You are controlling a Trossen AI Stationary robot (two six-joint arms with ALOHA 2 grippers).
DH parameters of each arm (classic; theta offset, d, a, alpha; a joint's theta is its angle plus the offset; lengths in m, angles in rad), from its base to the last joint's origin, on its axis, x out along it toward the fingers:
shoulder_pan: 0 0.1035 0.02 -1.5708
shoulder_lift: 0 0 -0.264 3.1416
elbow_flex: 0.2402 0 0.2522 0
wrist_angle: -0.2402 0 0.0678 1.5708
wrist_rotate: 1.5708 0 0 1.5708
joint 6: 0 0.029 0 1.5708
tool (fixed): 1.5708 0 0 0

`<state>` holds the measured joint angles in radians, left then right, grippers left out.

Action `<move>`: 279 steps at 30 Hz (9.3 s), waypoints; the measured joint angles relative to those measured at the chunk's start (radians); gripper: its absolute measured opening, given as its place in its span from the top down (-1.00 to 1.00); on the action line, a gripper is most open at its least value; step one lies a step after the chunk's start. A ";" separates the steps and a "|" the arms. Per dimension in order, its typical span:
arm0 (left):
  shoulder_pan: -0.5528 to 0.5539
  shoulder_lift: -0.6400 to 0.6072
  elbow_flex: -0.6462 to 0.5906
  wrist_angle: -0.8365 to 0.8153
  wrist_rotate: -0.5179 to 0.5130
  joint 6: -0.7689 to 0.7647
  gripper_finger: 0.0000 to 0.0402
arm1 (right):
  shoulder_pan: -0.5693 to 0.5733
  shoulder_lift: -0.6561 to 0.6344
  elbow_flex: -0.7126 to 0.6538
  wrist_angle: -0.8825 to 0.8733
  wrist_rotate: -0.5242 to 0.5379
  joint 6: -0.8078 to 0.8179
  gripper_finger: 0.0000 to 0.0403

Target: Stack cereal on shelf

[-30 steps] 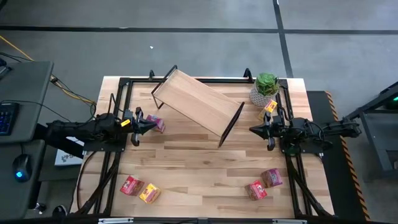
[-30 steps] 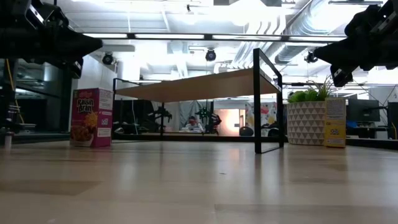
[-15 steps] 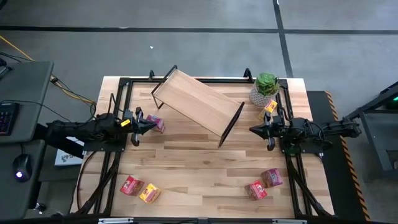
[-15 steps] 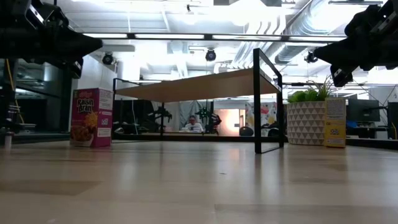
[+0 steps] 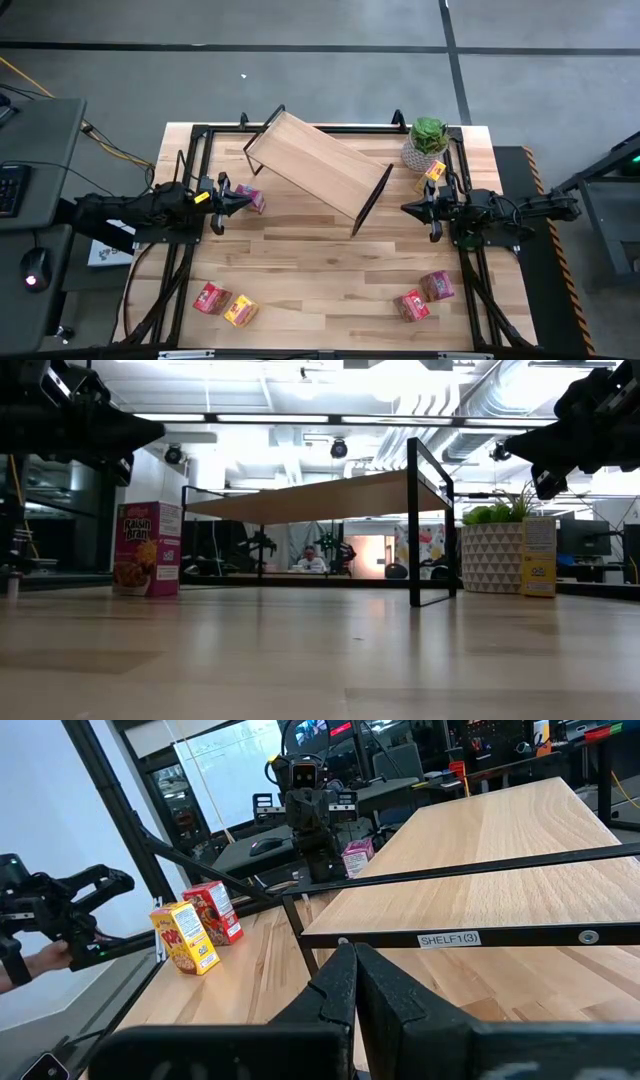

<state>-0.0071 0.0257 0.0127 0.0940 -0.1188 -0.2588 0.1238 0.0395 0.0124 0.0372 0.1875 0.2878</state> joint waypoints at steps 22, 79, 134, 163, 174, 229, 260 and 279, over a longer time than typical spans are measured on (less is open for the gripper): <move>0.000 0.000 0.000 0.002 0.000 0.000 0.98 | 0.000 0.000 0.000 0.000 0.000 0.000 1.00; 0.000 0.000 0.000 0.000 0.000 0.000 0.98 | 0.000 0.995 0.824 -1.479 0.759 1.474 -0.55; 0.000 0.000 0.000 0.000 0.000 0.000 0.98 | -0.275 1.381 0.692 -1.237 0.695 1.679 -0.40; 0.000 0.000 0.000 -0.007 0.001 0.000 0.98 | -0.128 1.339 1.408 -1.569 0.794 0.981 0.21; 0.000 0.000 0.000 -0.019 0.001 0.000 0.98 | -0.129 1.344 1.474 -0.831 0.552 0.065 0.24; 0.000 0.000 0.000 -0.023 0.001 0.000 0.98 | -0.330 1.291 1.182 -0.623 0.151 -0.035 0.24; 0.000 0.000 0.000 -0.023 0.001 0.000 0.98 | -0.342 1.293 1.239 -0.650 0.142 -0.053 -0.42; 0.000 0.000 0.000 -0.023 0.001 0.000 0.98 | -0.306 1.288 1.402 -0.662 0.135 -0.143 -0.42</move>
<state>-0.0067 0.0261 0.0124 0.0712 -0.1181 -0.2588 -0.1820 1.3276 1.4143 -0.6246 0.3229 0.1446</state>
